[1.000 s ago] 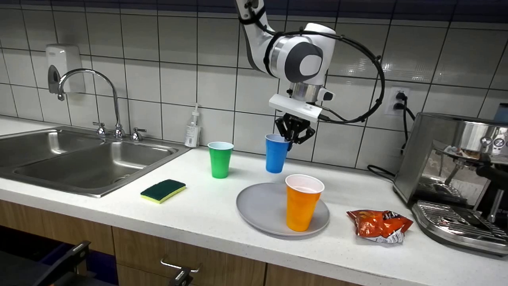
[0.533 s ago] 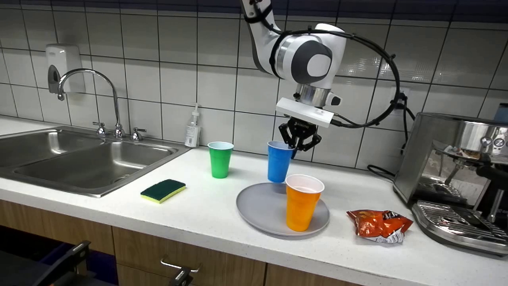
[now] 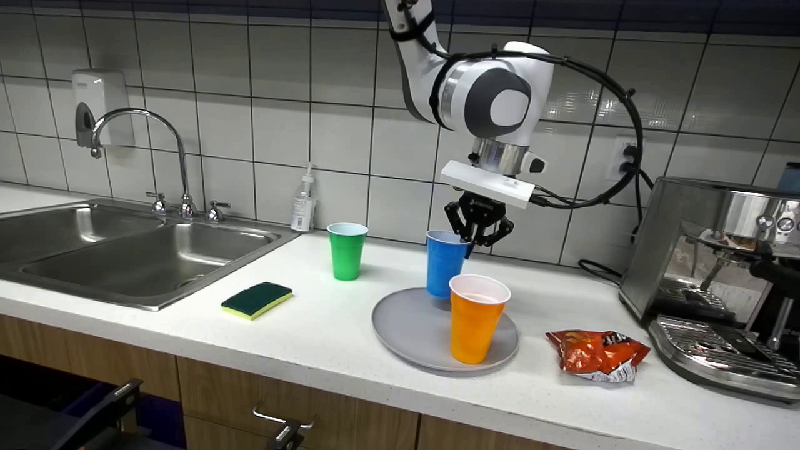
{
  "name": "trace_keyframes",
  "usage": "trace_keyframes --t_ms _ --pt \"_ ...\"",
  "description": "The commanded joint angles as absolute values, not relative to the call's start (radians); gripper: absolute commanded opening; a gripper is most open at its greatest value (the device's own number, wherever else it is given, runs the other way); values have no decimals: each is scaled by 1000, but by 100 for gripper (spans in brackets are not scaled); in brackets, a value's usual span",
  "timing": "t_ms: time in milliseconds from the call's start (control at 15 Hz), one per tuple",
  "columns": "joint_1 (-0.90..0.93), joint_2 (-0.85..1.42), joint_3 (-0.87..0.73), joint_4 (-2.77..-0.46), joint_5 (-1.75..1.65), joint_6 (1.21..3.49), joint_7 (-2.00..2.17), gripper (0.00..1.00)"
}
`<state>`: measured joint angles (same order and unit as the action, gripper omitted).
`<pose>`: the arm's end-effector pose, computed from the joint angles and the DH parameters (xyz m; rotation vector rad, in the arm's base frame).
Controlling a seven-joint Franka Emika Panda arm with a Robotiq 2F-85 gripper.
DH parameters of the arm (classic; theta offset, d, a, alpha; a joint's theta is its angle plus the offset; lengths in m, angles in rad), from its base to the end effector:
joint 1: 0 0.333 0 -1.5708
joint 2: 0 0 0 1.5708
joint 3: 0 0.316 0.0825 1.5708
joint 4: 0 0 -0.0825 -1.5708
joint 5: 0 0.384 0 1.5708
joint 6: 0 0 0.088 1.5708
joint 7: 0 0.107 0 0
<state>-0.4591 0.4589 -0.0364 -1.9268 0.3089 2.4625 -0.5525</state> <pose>0.5575 -0.3004 0.2571 -2.9979 0.2586 -0.2428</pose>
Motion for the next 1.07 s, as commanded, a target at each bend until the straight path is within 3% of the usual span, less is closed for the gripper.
trace_keyframes --t_ms 0,933,1000 --pt "-451 444 -52 -1952 290 2477 -562 1" --pt "-437 472 -53 -1951 276 2485 -550 2" --pt "-441 467 -49 -1954 280 2483 -559 29"
